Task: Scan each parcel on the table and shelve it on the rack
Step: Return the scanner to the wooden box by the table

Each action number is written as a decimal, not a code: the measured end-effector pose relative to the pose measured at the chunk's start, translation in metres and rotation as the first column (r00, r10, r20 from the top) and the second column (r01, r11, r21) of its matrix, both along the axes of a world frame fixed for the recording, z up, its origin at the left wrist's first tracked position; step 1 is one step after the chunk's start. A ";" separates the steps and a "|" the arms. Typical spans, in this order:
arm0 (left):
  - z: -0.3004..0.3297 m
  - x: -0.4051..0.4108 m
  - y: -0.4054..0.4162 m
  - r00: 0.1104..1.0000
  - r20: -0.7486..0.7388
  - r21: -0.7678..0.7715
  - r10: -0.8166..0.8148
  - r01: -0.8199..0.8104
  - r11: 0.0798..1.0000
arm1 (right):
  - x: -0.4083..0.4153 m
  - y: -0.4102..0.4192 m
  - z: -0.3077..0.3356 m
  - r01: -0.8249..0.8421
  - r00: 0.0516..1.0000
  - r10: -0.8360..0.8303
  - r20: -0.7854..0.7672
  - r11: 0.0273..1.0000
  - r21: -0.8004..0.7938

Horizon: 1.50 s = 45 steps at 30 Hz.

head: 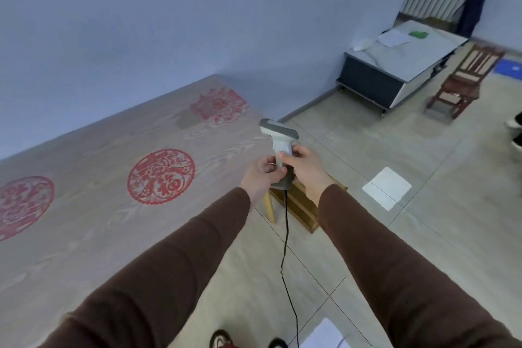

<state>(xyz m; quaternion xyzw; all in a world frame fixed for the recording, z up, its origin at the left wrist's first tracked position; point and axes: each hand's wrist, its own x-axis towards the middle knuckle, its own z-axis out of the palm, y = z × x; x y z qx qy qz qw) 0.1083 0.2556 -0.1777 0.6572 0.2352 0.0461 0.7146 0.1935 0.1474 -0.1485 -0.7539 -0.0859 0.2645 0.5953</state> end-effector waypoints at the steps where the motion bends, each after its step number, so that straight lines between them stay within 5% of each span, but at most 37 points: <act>1: -0.005 0.016 -0.002 1.000 -0.012 0.001 -0.023 0.023 1.000 | 0.014 -0.004 -0.004 0.022 1.000 -0.022 -0.008 1.000 -0.004; 15: -0.060 0.205 -0.023 0.963 -0.109 -0.022 -0.246 0.245 0.969 | 0.187 -0.038 -0.060 0.181 0.980 -0.190 -0.058 0.974 -0.132; 24: -0.117 0.312 -0.056 0.970 -0.192 -0.103 -0.151 0.133 0.986 | 0.308 -0.059 -0.118 0.083 0.984 -0.110 -0.139 0.979 -0.188; 32: -0.211 0.386 -0.087 0.952 -0.305 -0.131 -0.016 -0.025 0.991 | 0.398 -0.070 -0.222 -0.083 0.970 0.017 -0.241 0.960 -0.267; 45: -0.416 0.416 -0.043 0.891 -0.448 0.003 0.077 -0.084 0.996 | 0.427 -0.024 -0.426 -0.176 0.919 0.070 -0.388 0.953 -0.246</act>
